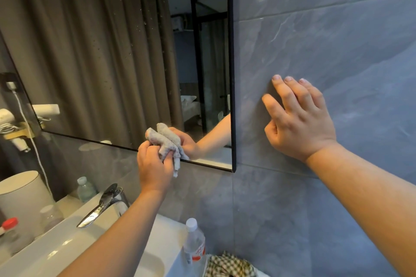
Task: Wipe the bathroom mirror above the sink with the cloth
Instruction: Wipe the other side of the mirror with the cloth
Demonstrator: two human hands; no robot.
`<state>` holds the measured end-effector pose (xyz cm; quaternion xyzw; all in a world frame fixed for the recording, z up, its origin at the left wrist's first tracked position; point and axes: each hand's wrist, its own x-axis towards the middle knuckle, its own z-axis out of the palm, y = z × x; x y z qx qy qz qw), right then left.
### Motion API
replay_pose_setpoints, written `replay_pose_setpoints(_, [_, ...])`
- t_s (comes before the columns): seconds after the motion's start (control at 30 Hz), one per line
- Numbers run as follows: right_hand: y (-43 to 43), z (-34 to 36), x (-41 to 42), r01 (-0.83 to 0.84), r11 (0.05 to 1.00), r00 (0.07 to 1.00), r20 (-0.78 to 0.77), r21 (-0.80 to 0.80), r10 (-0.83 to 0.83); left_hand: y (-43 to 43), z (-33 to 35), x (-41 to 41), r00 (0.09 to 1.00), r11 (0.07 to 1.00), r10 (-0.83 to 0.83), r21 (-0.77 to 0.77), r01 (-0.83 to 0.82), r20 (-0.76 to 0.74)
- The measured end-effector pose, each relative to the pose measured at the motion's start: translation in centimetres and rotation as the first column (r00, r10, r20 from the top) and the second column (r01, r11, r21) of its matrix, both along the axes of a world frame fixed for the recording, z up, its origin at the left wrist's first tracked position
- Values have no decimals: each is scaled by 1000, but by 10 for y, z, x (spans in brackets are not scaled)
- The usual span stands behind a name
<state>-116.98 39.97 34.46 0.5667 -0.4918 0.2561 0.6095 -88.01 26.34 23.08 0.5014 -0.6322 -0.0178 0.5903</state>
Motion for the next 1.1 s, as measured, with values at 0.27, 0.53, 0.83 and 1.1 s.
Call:
replay_pose_setpoints(0.27, [-1, 0, 0, 2, 1000, 1000, -4, -9, -2, 3, 1, -41, 951, 996, -85, 13, 94, -298])
replay_pose_setpoints(0.53, [-2, 0, 1, 18, 1000, 1000, -6, -12, -18, 38, -27, -92, 964, 959, -261, -127, 254, -49])
replay_pose_setpoints(0.83, [-1, 0, 0, 19, 1000, 1000, -6, -1, -19, 56, -37, -94, 784, 828, -371, -205, 522, 498])
replay_pose_setpoints(1.1, [0, 0, 1, 22, 1000, 1000, -2, 17, -22, 29, -34, -71, 969, 964, -247, 101, 247, -14])
